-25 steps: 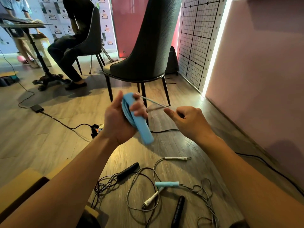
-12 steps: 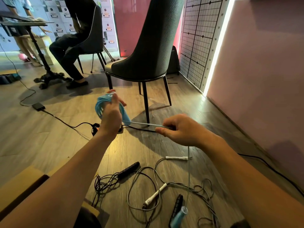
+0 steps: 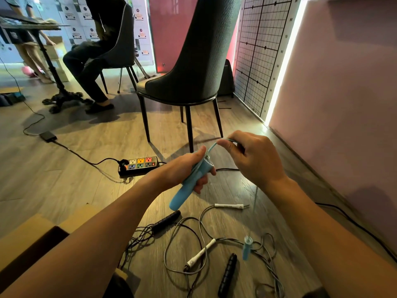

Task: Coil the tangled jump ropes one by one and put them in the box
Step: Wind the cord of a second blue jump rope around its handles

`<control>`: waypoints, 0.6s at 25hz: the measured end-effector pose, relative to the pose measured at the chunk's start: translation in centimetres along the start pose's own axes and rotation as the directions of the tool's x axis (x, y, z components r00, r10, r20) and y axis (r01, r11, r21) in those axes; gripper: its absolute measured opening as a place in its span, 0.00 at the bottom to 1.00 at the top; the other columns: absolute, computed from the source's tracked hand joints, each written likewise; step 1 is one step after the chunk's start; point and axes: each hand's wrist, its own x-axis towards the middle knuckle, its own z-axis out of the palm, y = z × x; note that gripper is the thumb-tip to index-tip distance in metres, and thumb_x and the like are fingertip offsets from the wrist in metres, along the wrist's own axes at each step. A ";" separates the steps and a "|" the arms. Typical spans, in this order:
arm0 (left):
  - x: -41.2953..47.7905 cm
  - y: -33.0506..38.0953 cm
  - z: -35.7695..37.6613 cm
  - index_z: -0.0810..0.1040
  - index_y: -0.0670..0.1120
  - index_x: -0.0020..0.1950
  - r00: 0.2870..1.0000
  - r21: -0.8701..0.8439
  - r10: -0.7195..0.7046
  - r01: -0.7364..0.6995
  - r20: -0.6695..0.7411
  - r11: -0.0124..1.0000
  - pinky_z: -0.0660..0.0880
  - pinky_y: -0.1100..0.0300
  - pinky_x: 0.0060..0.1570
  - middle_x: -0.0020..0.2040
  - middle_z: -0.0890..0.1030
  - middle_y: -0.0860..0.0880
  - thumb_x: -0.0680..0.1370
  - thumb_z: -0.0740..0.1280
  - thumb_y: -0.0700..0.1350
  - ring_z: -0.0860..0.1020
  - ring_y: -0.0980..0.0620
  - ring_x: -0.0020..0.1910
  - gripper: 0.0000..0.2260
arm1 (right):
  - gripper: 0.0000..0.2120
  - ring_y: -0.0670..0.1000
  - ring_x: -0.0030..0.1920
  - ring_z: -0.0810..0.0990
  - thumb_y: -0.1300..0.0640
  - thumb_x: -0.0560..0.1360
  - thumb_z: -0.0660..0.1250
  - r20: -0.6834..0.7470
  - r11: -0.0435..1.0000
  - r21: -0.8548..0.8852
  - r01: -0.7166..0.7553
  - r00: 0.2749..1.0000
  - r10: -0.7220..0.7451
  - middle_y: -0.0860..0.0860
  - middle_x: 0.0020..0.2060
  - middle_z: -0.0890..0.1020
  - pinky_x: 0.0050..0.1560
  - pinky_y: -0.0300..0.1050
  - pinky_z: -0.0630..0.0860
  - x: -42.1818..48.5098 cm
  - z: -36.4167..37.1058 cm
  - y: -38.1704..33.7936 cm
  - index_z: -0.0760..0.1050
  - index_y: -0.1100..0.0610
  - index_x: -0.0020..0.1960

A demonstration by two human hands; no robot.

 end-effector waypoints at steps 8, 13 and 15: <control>-0.6 1.8 0.3 0.73 0.43 0.48 0.954 -0.795 0.295 -0.220 -0.054 0.565 0.75 0.57 0.40 0.32 0.70 0.49 0.83 0.49 0.58 0.72 0.53 0.30 0.22 | 0.23 0.45 0.30 0.73 0.43 0.83 0.56 0.389 0.922 0.139 -0.362 0.876 0.285 0.46 0.29 0.75 0.34 0.42 0.71 -0.1 1.5 -0.9 0.78 0.57 0.40; -0.1 1.3 -1.7 0.69 0.43 0.61 0.821 -0.730 0.262 -0.572 -0.508 0.375 0.76 0.49 0.59 0.42 0.74 0.46 0.86 0.50 0.51 0.77 0.49 0.43 0.15 | 0.18 0.48 0.34 0.74 0.46 0.83 0.57 0.639 0.905 0.114 -0.411 0.727 0.250 0.49 0.34 0.77 0.39 0.47 0.73 -0.6 2.3 -0.6 0.79 0.53 0.45; 0.1 1.0 -2.2 0.69 0.43 0.63 0.756 -0.648 0.131 -0.626 -0.642 0.435 0.76 0.48 0.61 0.45 0.75 0.45 0.86 0.52 0.51 0.79 0.49 0.45 0.15 | 0.19 0.45 0.31 0.72 0.43 0.82 0.58 0.656 0.905 0.128 -0.406 0.719 0.230 0.47 0.30 0.75 0.36 0.43 0.71 -0.5 2.0 -1.0 0.80 0.53 0.43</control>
